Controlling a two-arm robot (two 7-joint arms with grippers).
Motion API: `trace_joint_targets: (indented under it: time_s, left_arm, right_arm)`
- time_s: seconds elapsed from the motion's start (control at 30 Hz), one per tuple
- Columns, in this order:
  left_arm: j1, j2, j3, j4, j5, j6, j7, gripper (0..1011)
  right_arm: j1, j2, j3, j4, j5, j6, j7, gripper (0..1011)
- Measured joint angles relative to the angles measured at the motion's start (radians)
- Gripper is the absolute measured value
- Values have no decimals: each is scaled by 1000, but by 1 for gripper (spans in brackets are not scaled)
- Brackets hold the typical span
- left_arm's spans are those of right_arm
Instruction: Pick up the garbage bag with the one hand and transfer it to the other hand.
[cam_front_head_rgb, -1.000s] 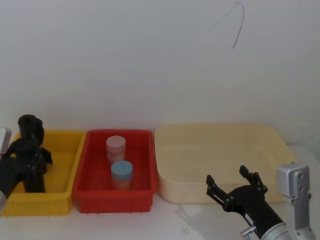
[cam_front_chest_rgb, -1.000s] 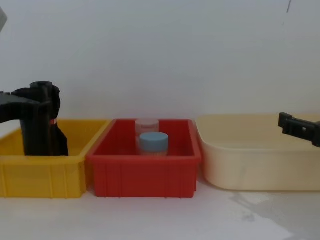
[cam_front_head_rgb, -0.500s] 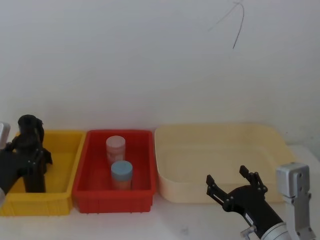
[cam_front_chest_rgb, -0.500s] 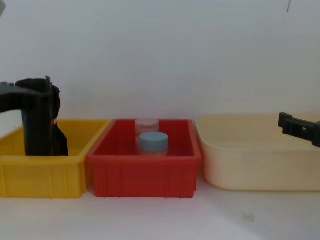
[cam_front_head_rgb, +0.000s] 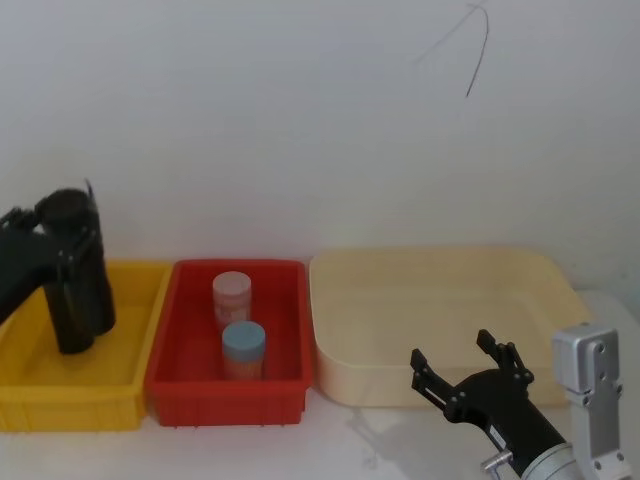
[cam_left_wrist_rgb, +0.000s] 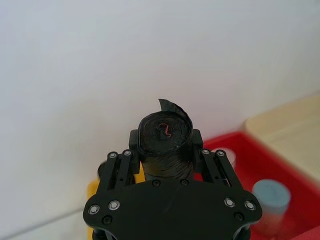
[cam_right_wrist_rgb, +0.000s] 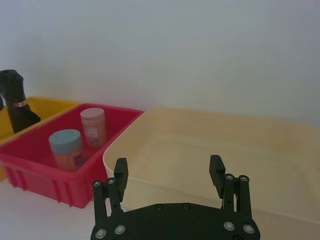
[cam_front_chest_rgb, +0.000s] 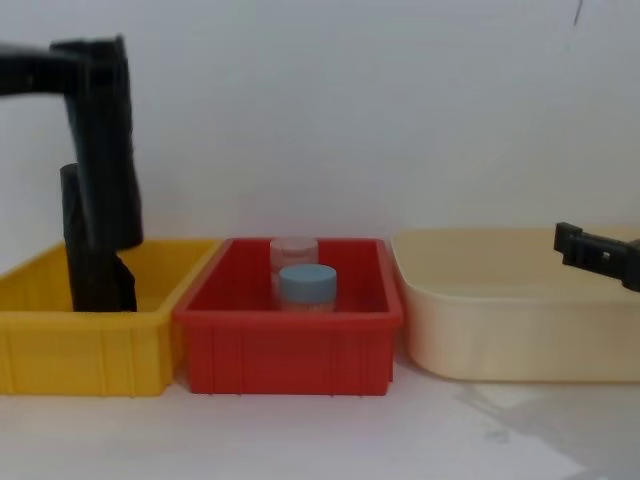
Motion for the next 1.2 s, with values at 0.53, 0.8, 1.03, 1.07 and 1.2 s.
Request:
trace_joint_targets:
  time_s: [0.53,0.8,1.03,1.07,1.2]
  left_arm:
    - [-88,25,1,-39,-137,87,-177,546]
    - [-128,34,28,-33,-195,130,-263,546]
    - [-164,41,62,-14,-235,158,-345,546]
    - [-172,43,71,-10,-242,162,-362,546]
    - [-193,44,95,4,-258,169,-408,546]
  right_arm:
    - [29,57,1,-49,70,64,144,1000]
    - [55,96,-5,-78,124,119,231,1000]
    - [95,129,-14,-102,182,185,310,1000]
    - [100,132,-15,-104,189,192,318,1000]
    - [135,147,-26,-115,229,243,364,1000]
